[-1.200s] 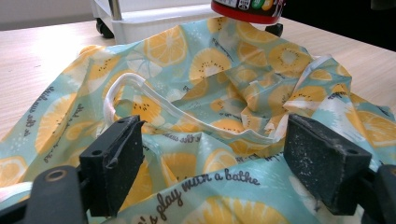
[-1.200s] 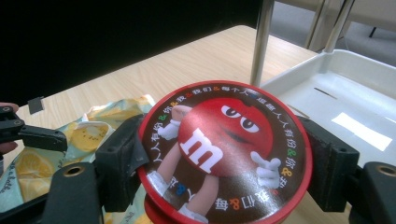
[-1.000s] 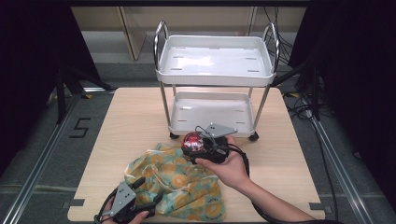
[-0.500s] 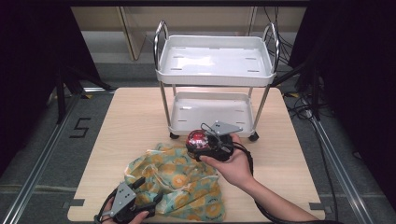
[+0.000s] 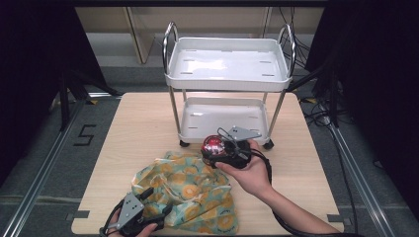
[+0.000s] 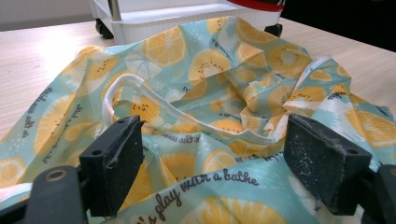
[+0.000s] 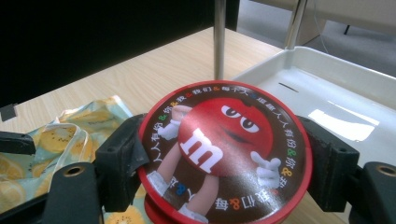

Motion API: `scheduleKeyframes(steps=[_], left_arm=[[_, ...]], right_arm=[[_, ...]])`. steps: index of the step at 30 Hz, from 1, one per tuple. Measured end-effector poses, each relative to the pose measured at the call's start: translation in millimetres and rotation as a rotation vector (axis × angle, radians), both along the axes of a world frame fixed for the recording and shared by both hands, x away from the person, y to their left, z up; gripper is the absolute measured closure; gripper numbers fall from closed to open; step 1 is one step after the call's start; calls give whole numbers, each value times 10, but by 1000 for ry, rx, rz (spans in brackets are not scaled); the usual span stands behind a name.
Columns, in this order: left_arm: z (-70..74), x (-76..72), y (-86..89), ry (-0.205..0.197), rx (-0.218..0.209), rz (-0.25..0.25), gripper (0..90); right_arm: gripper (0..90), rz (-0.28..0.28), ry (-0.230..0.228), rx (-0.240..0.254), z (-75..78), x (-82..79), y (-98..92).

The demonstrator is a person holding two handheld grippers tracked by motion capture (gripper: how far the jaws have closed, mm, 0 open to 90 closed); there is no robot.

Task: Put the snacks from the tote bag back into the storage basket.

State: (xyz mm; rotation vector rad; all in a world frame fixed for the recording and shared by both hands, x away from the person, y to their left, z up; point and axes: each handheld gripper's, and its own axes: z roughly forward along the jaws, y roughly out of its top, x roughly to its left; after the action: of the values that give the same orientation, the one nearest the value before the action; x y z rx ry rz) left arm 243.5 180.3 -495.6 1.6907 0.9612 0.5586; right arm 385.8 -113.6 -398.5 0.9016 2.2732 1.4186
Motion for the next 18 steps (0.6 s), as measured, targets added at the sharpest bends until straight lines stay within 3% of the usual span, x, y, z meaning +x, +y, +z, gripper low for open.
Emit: scheduleKeyframes(steps=[4,5,6,9,12,14,18], left_arm=[[0,2,0,-1,1,0,198],[2,2,8,1,12,-3,197],[7,5,15,-4,26,-9,197],[6,7,13,-10,25,-11,197],[6,7,13,-10,25,-11,197],[7,6,13,-9,25,-10,197],[6,6,12,-10,25,-10,197]], right_arm=[[267,8,-16,0,3,28,-34],[267,-9,1,-3,13,11,-44],[267,0,-22,-7,12,35,-58],[267,-1,-26,-7,20,43,-81],[267,-5,-3,8,20,43,-92],[267,-12,-26,-12,27,54,-119],[267,-23,-11,-1,25,56,-133]])
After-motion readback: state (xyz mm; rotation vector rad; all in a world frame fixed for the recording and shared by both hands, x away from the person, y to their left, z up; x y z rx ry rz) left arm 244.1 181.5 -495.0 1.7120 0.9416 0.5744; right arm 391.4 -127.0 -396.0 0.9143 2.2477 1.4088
